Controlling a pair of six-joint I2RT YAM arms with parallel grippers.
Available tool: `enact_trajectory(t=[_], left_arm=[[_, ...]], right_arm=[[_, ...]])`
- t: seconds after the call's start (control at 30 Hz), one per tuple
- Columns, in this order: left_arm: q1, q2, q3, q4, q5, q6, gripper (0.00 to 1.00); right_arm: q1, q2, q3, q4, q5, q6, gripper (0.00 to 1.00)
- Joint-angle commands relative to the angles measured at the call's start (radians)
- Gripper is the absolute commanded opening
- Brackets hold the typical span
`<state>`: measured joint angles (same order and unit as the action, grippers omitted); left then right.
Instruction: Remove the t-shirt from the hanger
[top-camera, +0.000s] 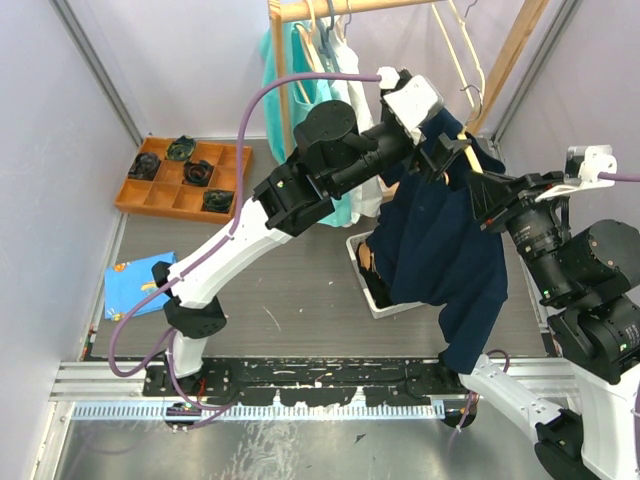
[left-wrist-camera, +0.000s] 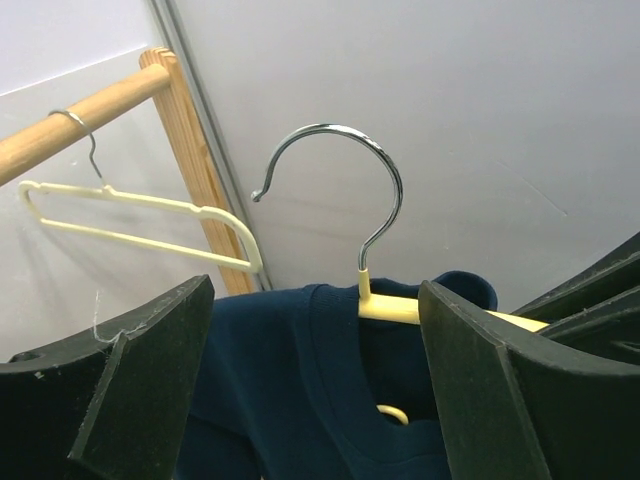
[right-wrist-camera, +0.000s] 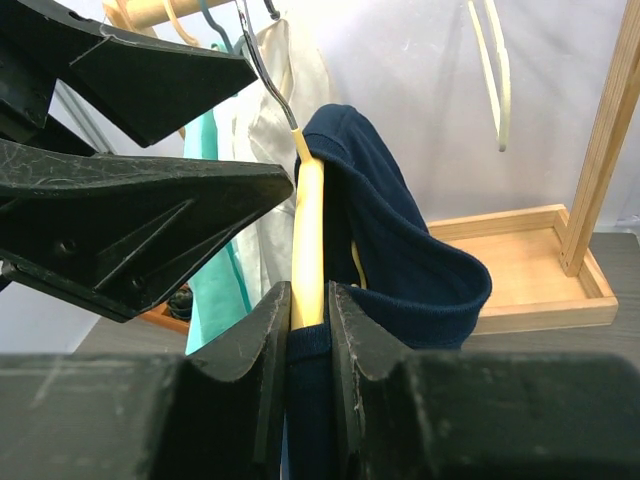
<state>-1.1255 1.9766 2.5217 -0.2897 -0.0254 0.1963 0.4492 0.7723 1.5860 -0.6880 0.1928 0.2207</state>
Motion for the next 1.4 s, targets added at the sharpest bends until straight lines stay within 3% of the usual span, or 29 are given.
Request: enact_trajectory(t=[0.0, 0.47, 0.9, 1.07, 1.17, 1.2, 1.37], left_arm=[[0.004, 0.024, 0.033, 0.026, 0.031, -0.014, 0.88], [0.004, 0.048, 0.040, 0.023, 0.041, -0.041, 0.62], [0.004, 0.048, 0.037, 0.023, 0.047, -0.064, 0.24], [0.004, 0.047, 0.033, 0.027, 0.038, -0.083, 0.01], [0.004, 0.044, 0.020, 0.037, -0.004, -0.110, 0.00], [0.004, 0.046, 0.020, 0.038, -0.031, -0.117, 0.00], [0.009, 0.060, 0.036, 0.033, -0.141, -0.135, 0.00]], right_arm=[[-0.004, -0.009, 0.033, 0.104, -0.025, 0.011, 0.01], [-0.003, 0.007, 0.028, 0.117, -0.065, 0.001, 0.01], [-0.004, 0.007, 0.003, 0.136, -0.079, -0.013, 0.01], [-0.004, 0.017, 0.006, 0.130, -0.082, -0.013, 0.01], [-0.003, 0.021, 0.008, 0.110, -0.062, -0.008, 0.01], [-0.003, 0.023, 0.013, 0.093, -0.047, -0.005, 0.04], [-0.004, 0.027, 0.038, 0.015, -0.021, 0.000, 0.38]])
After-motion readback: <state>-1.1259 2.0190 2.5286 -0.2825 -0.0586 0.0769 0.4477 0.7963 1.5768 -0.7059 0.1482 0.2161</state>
